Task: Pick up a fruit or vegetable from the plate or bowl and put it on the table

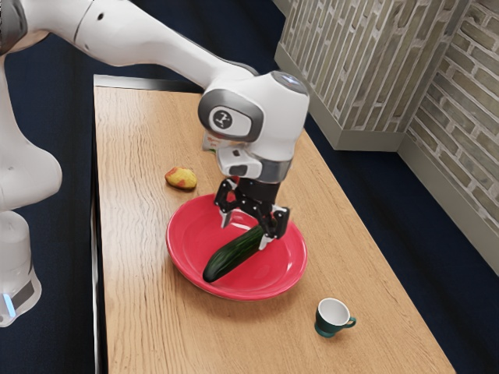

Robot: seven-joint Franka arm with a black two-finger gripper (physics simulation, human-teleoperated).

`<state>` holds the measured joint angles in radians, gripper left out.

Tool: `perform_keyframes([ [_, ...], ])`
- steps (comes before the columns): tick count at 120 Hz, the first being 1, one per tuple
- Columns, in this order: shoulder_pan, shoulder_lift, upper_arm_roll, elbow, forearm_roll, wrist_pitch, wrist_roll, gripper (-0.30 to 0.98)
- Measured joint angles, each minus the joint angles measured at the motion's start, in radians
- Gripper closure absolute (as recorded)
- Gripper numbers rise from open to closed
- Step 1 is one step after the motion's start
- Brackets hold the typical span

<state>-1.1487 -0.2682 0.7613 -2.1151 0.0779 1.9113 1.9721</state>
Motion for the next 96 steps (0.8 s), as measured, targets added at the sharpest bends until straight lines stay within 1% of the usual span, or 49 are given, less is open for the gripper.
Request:
perform_keyframes([
  [49,-0.004,0.013,0.016,-0.048,-0.002,0.064,0.032,0.02],
  [58,-0.011,0.016,0.035,-0.060,-0.002,0.074,0.035,0.03],
  [70,-0.017,0.019,0.050,-0.066,-0.002,0.083,0.039,0.04],
  [96,-0.017,0.038,0.053,-0.066,-0.002,0.100,0.044,0.09],
])
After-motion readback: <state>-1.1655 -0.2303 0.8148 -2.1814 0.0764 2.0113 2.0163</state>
